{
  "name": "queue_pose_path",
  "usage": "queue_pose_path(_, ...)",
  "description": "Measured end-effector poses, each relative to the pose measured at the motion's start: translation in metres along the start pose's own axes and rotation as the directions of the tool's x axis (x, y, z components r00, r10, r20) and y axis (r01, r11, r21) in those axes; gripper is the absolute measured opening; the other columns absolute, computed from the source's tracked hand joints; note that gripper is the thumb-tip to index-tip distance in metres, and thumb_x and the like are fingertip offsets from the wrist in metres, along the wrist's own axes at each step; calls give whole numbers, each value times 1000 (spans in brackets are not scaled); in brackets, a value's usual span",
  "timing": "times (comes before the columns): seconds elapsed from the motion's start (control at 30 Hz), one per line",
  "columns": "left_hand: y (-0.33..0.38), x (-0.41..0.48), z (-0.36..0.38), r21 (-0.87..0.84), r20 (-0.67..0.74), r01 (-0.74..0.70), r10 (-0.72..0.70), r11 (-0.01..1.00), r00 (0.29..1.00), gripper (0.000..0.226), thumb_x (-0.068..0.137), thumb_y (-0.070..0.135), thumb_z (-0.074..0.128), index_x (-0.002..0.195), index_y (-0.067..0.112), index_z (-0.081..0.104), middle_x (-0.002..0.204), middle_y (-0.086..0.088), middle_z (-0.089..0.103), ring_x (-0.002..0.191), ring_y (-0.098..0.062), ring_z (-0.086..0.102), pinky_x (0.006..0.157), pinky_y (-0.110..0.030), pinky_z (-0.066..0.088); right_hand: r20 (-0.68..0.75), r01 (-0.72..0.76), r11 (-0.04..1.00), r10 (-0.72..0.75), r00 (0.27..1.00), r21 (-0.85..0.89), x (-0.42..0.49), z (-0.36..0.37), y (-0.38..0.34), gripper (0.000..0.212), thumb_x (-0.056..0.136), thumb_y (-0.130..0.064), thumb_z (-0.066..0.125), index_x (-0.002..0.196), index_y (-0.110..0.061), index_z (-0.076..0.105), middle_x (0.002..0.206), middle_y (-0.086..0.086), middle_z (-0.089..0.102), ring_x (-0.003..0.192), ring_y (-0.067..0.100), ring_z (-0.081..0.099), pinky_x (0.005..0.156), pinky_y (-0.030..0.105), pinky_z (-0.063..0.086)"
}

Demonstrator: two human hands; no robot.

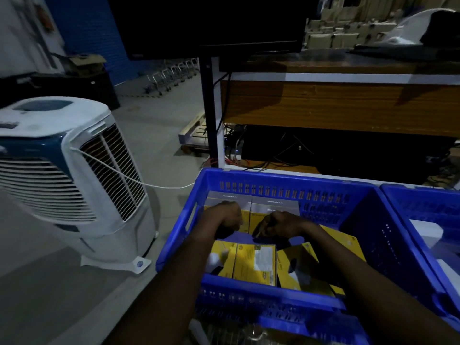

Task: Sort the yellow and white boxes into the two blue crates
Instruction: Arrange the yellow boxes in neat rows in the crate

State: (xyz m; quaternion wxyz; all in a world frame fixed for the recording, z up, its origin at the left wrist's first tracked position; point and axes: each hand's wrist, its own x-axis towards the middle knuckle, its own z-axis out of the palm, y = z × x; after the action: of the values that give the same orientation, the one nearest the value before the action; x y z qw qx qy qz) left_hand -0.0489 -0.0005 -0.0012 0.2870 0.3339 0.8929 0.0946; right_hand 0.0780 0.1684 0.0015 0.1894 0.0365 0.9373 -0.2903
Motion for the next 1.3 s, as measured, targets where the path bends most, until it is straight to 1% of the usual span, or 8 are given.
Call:
queue_pose_path(0.17,0,-5,13,-75,-36,-75,72,994,997,15,86,16,67,98,10,73,100,-10,74,92,-25,69,89,-46,57,113,-11,998,4,994,63,11,14,4,30,95,-17,59,123,-10,65,131,8,62,119,25,56,97,37,46)
queue_pose_path(0.43,-10,-13,3,-117,-2,-98,98,988,995,23,90,11,64,112,9,70,110,-13,71,101,-27,67,90,-38,55,306,-115,990,135,943,-81,21,38,17,62,98,-36,52,151,-17,27,158,2,24,119,17,47,82,20,43)
queue_pose_path(0.6,-14,-13,-1,-221,-33,-118,113,968,993,19,93,8,59,107,6,72,106,-14,73,96,-23,70,85,-31,55,255,-54,997,36,966,64,16,30,15,29,92,-19,63,120,-23,57,114,-4,58,86,8,59,77,26,53)
queue_pose_path(0.7,-9,-19,-2,-269,-62,-139,127,953,990,21,96,18,56,103,7,72,103,-12,74,92,-22,70,80,-29,53,211,-44,946,-26,977,320,5,15,13,29,86,-11,70,112,-22,64,129,11,58,75,24,61,65,37,54)
queue_pose_path(0.8,-2,-25,-4,-335,-96,-152,127,930,987,25,97,28,55,94,10,73,97,-11,74,86,-22,69,75,-29,52,69,21,925,-51,996,380,-6,-2,4,31,84,-13,69,115,-10,63,123,16,59,99,33,60,84,42,51)
queue_pose_path(0.97,15,-34,-9,-505,-104,-185,153,843,983,35,95,45,54,105,14,67,106,-14,71,88,-30,70,78,-40,58,-152,59,733,61,987,678,-23,-23,9,25,95,-3,47,112,0,65,113,13,63,96,28,62,66,29,55)
queue_pose_path(1.07,22,-37,-9,-719,-73,-164,162,676,984,57,73,62,62,113,21,67,118,-7,68,102,-26,64,85,-39,48,-260,62,636,223,939,769,-31,-27,9,32,97,-16,41,91,-10,71,84,9,68,57,18,55,42,21,39)
queue_pose_path(1.3,23,-42,-15,-805,-139,-323,372,497,918,45,80,51,62,113,21,62,112,-3,63,97,-12,65,76,-27,56,-35,-4,106,356,934,994,-32,-38,24,29,96,-31,49,85,-5,52,50,4,50,31,11,46,36,18,44)
